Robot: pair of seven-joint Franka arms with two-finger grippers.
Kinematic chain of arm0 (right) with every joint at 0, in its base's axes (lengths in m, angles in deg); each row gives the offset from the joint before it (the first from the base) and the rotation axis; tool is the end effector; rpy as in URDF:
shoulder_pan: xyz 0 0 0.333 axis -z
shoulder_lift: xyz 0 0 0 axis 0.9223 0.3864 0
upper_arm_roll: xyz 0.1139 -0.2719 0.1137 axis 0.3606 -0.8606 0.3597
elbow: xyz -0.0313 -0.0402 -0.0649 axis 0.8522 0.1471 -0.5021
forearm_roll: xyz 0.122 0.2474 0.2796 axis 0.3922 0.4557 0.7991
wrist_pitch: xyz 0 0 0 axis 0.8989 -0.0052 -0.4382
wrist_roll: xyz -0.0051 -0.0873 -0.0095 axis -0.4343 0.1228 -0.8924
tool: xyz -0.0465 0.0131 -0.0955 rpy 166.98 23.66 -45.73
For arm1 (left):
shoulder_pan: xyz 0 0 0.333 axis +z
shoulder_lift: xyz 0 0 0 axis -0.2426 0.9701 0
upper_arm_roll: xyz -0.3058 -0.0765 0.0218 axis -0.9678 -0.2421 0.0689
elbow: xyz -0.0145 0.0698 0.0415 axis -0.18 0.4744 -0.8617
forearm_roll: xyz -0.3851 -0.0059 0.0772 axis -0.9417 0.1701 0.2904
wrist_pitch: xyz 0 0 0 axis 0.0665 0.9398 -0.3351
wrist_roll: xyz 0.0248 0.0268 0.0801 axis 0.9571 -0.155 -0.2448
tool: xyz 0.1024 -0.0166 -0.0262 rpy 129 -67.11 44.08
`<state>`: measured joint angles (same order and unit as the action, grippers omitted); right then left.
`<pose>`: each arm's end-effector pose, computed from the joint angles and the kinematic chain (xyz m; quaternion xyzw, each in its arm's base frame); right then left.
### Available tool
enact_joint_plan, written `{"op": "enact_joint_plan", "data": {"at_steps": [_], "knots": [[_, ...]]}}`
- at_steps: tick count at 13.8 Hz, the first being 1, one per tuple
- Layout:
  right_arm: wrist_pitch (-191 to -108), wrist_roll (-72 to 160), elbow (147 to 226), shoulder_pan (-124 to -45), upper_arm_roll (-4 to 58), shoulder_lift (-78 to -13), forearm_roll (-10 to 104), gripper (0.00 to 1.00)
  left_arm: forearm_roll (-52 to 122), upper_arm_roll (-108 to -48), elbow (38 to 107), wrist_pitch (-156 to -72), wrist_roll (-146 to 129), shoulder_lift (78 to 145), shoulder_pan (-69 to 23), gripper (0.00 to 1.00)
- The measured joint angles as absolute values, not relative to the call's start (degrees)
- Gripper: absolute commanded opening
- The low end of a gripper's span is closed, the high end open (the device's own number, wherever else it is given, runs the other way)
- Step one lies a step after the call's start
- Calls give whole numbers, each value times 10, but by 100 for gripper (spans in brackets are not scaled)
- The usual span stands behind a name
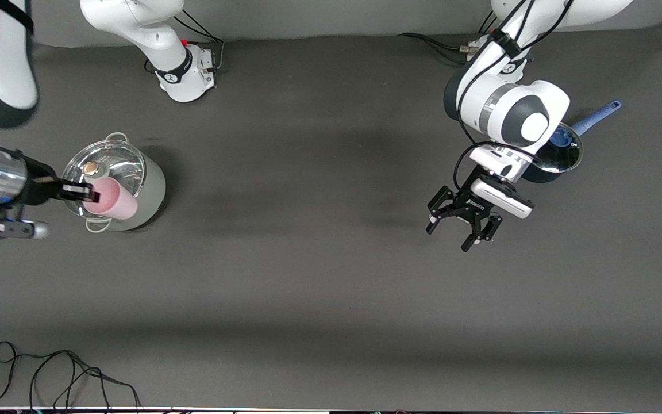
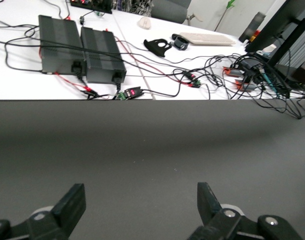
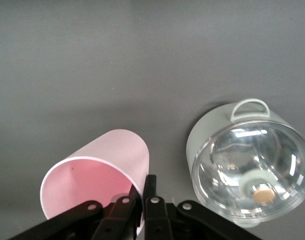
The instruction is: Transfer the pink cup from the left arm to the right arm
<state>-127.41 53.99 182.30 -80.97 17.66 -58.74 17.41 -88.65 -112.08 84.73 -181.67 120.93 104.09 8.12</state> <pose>0.5942 0.0106 0.4939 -0.9924 0.0645 0.0968 0.0392 0.5270 -0.1984 0.3586 0.8867 -0.0806 0.3951 0.2261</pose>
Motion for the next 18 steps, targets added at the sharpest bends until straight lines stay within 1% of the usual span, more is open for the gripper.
{"op": "enact_joint_plan", "data": {"at_steps": [4,7,10,13,14,15,16,17,18], "knots": [[-1420,539,1950,-813,177,-589,174,0,-886,-1120,848,-1824,1204,1043,81,100],[-1523,538,2018,-814,177,-563,175,0,-874,-1119,848,-1825,1180,1048,89,100],[-1577,525,2037,-815,178,-508,207,0,-739,-1118,847,-1824,983,1050,94,100],[-1604,511,2036,-816,178,-470,226,0,-585,-1119,848,-1813,745,1054,94,100],[-1607,510,2035,-817,178,-467,226,17,-537,-1119,848,-1803,672,1057,94,100],[-1610,510,2035,-817,178,-466,226,43,-494,-1118,848,-1791,608,1059,95,100],[-1612,510,2035,-817,178,-466,227,59,-453,-1118,850,-1775,550,1060,98,100],[-1613,510,2034,-817,178,-466,227,72,-415,-1117,852,-1754,500,1061,104,100],[-1613,510,2032,-817,178,-467,227,79,-375,-1116,855,-1728,454,1061,112,100]]}}
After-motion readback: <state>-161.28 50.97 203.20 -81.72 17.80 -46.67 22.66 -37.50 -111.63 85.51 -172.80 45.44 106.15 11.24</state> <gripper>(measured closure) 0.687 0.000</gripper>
